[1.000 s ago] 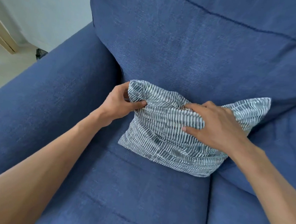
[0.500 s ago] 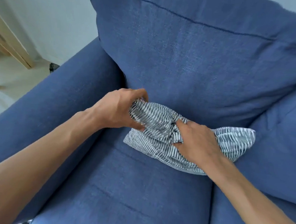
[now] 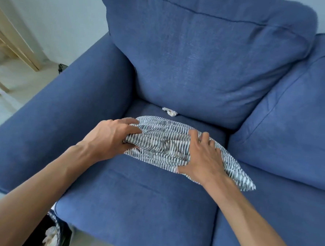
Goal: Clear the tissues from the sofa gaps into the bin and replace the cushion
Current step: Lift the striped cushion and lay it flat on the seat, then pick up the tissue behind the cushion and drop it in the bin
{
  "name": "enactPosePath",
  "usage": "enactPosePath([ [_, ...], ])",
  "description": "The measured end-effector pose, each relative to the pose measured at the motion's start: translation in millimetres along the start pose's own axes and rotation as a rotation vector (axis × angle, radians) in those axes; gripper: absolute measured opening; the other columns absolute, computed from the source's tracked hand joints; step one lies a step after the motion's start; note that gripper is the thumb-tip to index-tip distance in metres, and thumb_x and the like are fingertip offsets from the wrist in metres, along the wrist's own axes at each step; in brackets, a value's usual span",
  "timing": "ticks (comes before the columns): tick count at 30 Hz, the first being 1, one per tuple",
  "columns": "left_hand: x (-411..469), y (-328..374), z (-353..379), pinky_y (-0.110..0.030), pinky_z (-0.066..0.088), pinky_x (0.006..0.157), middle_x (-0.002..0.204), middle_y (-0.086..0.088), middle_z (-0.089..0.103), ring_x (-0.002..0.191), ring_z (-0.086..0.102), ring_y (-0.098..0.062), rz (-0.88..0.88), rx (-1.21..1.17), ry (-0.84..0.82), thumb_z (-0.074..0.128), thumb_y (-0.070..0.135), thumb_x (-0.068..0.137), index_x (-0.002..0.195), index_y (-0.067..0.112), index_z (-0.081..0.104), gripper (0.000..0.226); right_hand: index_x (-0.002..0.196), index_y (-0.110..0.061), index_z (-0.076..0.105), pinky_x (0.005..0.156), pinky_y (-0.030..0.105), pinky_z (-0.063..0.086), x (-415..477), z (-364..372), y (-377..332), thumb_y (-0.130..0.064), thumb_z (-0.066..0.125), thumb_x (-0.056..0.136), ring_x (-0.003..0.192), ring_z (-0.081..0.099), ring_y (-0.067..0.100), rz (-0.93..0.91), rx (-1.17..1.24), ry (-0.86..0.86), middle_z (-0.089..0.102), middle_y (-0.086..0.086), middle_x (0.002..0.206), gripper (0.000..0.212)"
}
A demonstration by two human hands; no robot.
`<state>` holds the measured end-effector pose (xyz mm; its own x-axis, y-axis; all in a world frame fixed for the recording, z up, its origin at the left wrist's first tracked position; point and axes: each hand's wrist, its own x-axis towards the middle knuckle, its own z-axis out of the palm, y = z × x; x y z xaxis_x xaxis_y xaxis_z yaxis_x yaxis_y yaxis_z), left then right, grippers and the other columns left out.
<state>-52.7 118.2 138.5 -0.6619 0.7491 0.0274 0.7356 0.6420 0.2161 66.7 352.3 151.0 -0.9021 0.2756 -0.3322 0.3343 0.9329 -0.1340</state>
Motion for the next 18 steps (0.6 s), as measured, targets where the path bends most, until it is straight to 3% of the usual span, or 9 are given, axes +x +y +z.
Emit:
enactPosePath([
  [3,-17,10,17,-0.033,0.051,0.070,0.116,0.015,0.061,0.098,0.065,-0.019,0.005,-0.022,-0.177,0.074,0.041,0.073,0.114,0.032,0.057,0.045,0.152,-0.026,0.009,0.106,0.047,0.036,-21,29,0,-0.046,0.082,0.073,0.128,0.043,0.034,-0.022,-0.009,-0.021,0.038,0.012,0.143,0.110],
  [8,-60,29,55,-0.035,0.051,0.081,0.114,0.008,0.057,0.102,0.064,-0.022,0.001,0.029,-0.525,0.065,0.045,0.075,0.125,0.031,0.049,0.055,0.151,-0.028,0.014,0.107,0.047,0.039,-63,103,-13,-0.036,0.083,0.074,0.127,0.043,0.032,0.007,-0.063,-0.096,0.038,0.011,0.143,0.103],
  [11,-80,34,78,-0.036,0.049,0.085,0.120,0.007,0.059,0.108,0.063,-0.024,-0.017,0.035,-0.603,0.066,0.046,0.076,0.133,0.030,0.037,0.067,0.150,-0.029,0.012,0.102,0.042,0.044,-81,134,-19,-0.019,0.080,0.075,0.122,0.045,0.031,0.016,-0.040,-0.133,0.040,0.010,0.138,0.101],
  [14,-86,25,95,-0.036,0.050,0.093,0.125,0.010,0.057,0.114,0.061,-0.020,-0.042,0.003,-0.628,0.069,0.054,0.071,0.141,0.039,0.029,0.082,0.150,-0.031,0.011,0.099,0.037,0.047,-83,141,-15,-0.025,0.078,0.078,0.120,0.046,0.026,-0.020,0.022,-0.153,0.040,0.007,0.137,0.098],
  [16,-81,15,95,-0.034,0.048,0.096,0.126,0.017,0.055,0.114,0.060,-0.014,-0.133,-0.132,-0.722,0.071,0.063,0.067,0.137,0.047,0.034,0.081,0.147,-0.033,0.021,0.098,0.034,0.047,-78,131,-10,-0.040,0.075,0.081,0.119,0.051,0.019,-0.053,0.131,-0.232,0.045,0.001,0.136,0.086],
  [18,-72,8,95,-0.031,0.051,0.091,0.112,0.022,0.061,0.100,0.063,-0.006,-0.209,-0.295,-0.767,0.069,0.070,0.065,0.118,0.050,0.052,0.060,0.135,-0.032,0.044,0.090,0.026,0.047,-67,114,-8,-0.047,0.069,0.086,0.105,0.060,0.010,-0.086,0.235,-0.266,0.056,-0.007,0.126,0.058],
])
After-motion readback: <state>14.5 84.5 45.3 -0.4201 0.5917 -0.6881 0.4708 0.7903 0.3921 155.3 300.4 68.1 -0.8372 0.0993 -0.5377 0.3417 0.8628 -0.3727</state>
